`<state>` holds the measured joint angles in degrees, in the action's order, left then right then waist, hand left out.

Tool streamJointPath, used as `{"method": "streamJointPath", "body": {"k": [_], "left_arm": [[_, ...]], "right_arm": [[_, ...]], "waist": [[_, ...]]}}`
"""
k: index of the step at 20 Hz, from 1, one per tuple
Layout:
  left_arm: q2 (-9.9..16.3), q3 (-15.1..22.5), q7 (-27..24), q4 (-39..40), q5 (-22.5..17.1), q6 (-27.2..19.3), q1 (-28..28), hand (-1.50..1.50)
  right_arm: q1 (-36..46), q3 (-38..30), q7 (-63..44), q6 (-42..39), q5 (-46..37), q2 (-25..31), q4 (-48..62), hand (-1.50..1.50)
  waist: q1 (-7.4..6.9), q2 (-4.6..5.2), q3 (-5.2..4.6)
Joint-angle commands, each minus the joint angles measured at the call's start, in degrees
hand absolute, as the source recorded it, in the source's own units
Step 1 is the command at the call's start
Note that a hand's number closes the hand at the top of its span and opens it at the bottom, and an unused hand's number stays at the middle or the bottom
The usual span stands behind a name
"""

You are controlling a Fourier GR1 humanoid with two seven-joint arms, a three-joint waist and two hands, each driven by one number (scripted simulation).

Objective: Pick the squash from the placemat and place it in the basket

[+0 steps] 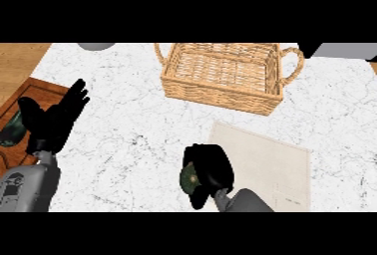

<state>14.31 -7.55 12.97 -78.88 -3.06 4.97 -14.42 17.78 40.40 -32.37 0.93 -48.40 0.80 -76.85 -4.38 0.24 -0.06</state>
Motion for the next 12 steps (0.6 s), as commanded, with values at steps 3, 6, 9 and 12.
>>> {"method": "streamJointPath", "body": {"k": [3,6,9,12], "left_arm": [[-0.7,1.3,0.2,1.3,0.7,0.2,-2.3,0.00],[-0.8,1.7,0.3,1.5,1.4,-0.3,-2.9,0.00],[-0.5,1.1,-0.3,1.7,0.8,0.3,-1.8,0.00],[-0.6,0.5,1.7,2.5,0.2,-0.2,-4.3,0.00]], "right_arm": [[5.6,18.6,-14.1,6.3,6.9,-0.8,-2.7,1.50],[7.6,21.8,-17.3,13.1,12.0,-0.8,-5.0,1.50],[6.9,24.0,-16.0,24.6,13.5,-0.8,-10.1,1.50],[10.2,25.9,-15.3,32.9,12.6,-0.8,-14.5,1.50]], "waist": [[-1.96,0.26,0.07],[-2.27,0.39,0.13],[-1.82,0.08,0.19],[-1.21,-0.18,0.19]]}}
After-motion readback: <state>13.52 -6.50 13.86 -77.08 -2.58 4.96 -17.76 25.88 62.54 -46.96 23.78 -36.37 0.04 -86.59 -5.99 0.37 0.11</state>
